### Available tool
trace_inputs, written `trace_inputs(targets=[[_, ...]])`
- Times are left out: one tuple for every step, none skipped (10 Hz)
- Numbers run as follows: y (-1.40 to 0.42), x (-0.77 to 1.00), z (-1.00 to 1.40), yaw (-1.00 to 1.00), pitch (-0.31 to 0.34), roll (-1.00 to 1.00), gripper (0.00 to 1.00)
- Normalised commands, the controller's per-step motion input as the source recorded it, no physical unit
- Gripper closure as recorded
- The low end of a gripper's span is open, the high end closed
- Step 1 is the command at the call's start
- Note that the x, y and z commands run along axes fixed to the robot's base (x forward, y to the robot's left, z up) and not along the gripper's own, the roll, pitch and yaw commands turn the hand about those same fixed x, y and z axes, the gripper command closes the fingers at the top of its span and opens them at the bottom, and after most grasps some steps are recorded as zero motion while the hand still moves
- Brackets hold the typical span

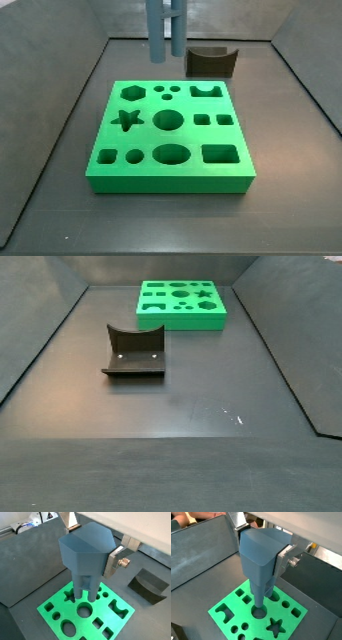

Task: Insert the 3 prong object.

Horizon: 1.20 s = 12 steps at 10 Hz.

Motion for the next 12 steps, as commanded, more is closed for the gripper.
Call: trace_inputs(targets=[[-0.02,0.00,-0.25,0.00,-0.037,-0.11,1.00],[0.24,0.21,-0.47,0.00,0.000,-0.08,1.00],[0.40,0.26,-0.70,0.56,0.063,0.16,1.00],[0.43,0.10,-0.79,0.61,0.009,0.13,1.00],[0.43,0.00,-0.82,0.60,-0.026,0.14,1.00],[0.34,-0.11,-0.79,0.66,-0.066,0.16,1.00],[0.28,-0.17,-0.77,0.70,-0.089,0.19,1.00],[0.29,-0.14,-0.67,0.66,-0.036,0.22,1.00],[0.49,0.07,-0.39,0.53,0.104,0.18,1.00],[0.49,0.30,-0.09,0.41,0.084,0.12,1.00],[0.37,0.35,-0.11,0.38,0.066,0.12,1.00],[0.11,0.30,-0.19,0.29,0.034,0.06,1.00]])
